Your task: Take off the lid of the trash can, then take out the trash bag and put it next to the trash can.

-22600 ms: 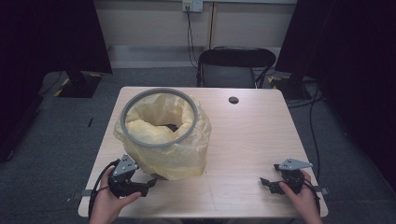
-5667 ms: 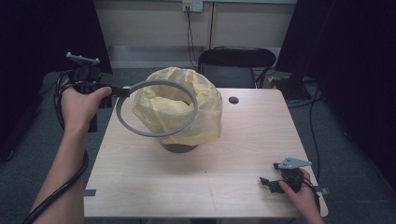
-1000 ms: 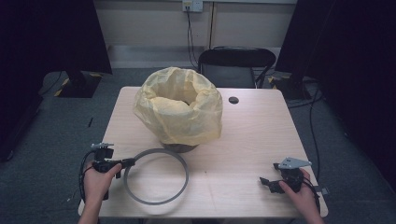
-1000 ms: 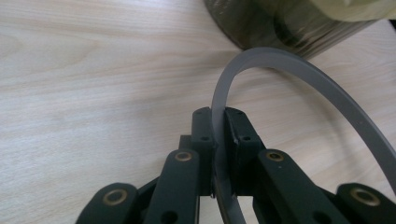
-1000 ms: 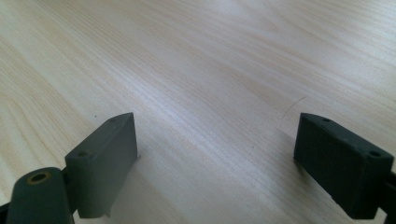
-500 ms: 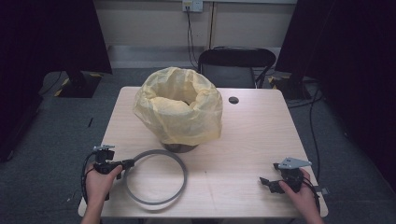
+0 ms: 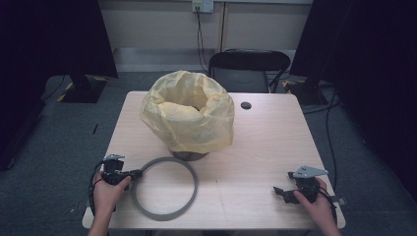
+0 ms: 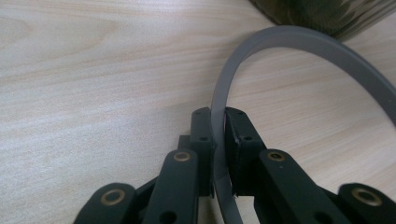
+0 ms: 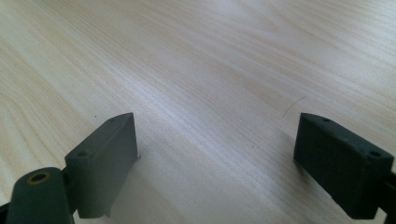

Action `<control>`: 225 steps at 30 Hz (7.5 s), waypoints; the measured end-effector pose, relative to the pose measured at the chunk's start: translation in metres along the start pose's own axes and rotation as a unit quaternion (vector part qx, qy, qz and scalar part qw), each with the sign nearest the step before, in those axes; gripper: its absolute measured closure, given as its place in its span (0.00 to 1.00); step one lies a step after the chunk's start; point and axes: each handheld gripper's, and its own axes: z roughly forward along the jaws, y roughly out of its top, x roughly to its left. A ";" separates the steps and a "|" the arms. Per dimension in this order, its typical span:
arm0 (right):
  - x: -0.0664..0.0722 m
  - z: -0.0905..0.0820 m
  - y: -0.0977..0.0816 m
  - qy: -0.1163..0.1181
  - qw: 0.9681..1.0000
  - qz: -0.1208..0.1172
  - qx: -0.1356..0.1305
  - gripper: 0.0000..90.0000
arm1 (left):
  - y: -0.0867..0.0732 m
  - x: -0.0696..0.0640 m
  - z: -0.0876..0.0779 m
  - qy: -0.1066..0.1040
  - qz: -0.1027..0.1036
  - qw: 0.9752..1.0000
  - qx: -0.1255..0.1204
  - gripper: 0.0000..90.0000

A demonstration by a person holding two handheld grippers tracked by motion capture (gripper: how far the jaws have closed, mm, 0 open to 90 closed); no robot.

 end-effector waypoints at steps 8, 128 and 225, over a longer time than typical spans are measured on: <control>0.000 0.000 0.000 0.000 1.000 0.000 0.000 0.14 | 0.000 -0.001 0.001 -0.002 -0.003 1.000 0.010 0.92; 0.009 0.020 0.068 0.052 0.998 -0.037 0.009 0.16 | 0.051 -0.044 0.000 -0.029 0.167 0.986 -0.001 0.18; 0.063 0.065 0.252 0.158 0.985 -0.059 -0.047 0.32 | 0.123 -0.067 0.004 -0.083 0.245 0.966 -0.028 0.54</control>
